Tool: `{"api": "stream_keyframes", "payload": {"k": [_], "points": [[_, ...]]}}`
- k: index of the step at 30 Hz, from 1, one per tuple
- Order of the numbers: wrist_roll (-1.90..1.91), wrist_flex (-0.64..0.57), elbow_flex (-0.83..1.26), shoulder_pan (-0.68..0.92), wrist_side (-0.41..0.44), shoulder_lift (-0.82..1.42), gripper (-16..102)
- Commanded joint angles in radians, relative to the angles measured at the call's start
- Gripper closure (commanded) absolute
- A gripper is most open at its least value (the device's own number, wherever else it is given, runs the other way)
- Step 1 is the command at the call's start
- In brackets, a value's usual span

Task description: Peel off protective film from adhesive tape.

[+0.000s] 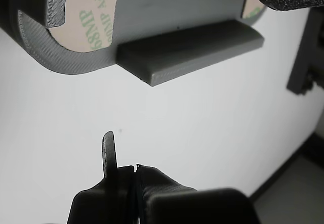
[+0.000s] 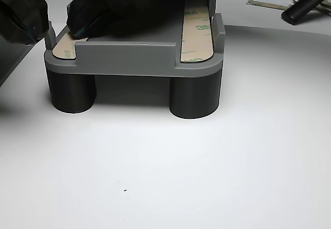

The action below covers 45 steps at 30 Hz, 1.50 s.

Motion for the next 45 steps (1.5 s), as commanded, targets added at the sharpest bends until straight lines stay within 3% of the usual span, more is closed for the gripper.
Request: {"api": "stream_keyframes", "payload": {"k": [1, 20, 45], "points": [[0.020, -0.055, -0.003, -0.006, 0.009, 0.006, 97], [0.219, -0.084, -0.023, 0.051, 0.081, -0.095, 97], [0.322, -0.018, -0.112, 0.092, 0.120, -0.221, 97]]}}
